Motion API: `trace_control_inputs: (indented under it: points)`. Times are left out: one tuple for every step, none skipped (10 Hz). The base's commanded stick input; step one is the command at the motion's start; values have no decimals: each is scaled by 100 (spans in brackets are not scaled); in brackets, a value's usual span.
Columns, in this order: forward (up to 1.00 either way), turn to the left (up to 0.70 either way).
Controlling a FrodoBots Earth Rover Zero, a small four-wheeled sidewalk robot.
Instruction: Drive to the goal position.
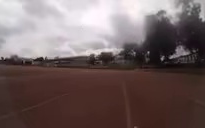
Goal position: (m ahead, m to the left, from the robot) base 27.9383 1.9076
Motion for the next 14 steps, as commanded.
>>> trace_control_inputs:
  points:
    - [67,0]
    - [67,0]
    - [67,0]
    - [67,0]
    - [67,0]
    - [67,0]
    - [67,0]
    - [67,0]
    - [67,0]
    - [67,0]
    - [67,0]
    - [67,0]
    - [67,0]
    - [67,0]
